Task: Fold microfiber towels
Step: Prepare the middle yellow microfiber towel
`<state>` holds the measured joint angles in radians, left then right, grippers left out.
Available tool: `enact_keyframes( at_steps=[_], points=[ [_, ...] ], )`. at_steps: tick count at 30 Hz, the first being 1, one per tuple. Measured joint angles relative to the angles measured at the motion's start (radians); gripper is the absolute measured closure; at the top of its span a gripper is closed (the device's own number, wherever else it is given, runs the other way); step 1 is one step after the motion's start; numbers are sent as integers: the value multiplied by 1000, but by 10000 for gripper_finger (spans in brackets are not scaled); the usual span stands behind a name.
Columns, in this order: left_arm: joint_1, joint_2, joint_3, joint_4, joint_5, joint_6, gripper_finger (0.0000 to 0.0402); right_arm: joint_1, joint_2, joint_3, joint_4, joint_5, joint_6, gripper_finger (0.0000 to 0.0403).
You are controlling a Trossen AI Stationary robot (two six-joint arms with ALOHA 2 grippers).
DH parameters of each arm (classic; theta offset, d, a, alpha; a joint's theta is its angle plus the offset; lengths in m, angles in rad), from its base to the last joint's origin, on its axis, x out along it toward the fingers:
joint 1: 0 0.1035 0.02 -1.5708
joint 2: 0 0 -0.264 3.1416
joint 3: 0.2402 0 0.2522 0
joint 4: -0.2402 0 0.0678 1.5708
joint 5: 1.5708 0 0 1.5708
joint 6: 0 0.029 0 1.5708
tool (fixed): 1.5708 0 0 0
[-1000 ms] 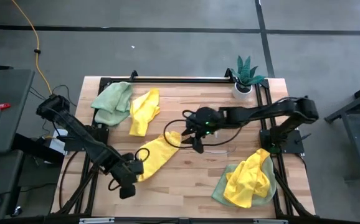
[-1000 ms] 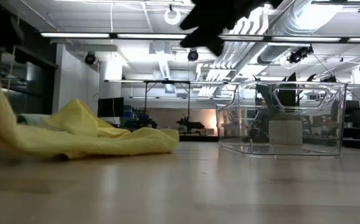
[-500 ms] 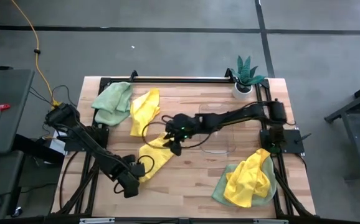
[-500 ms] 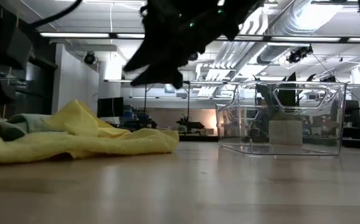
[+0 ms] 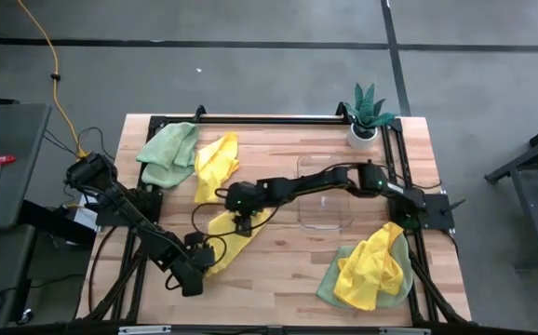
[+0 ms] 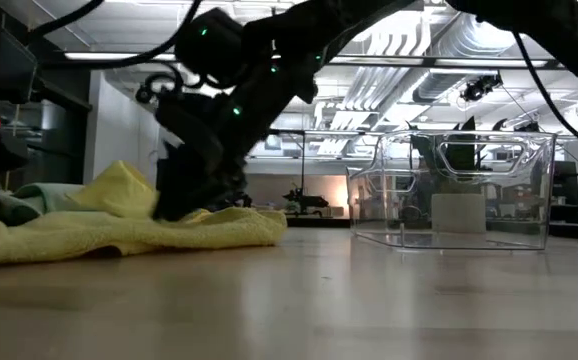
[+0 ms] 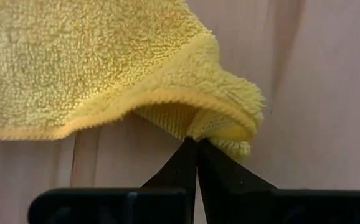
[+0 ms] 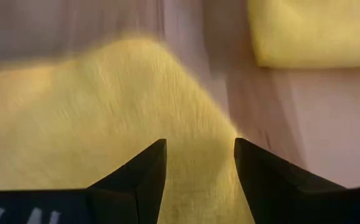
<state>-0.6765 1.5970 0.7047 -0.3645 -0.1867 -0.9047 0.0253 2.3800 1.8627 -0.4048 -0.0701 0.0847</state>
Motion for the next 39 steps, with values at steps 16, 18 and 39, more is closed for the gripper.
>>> enact_keyframes(
  at_steps=[16,18,39],
  points=[
    [-31,-40,-10,-51,7,-80,401,42,20,74,-178,97,-85,391],
    [-34,-76,-16,-106,23,-67,401,51,0,80,-215,98,-84,386],
    [105,-545,-20,-535,-246,21,401,196,-263,21,-347,416,46,402]
  ],
)
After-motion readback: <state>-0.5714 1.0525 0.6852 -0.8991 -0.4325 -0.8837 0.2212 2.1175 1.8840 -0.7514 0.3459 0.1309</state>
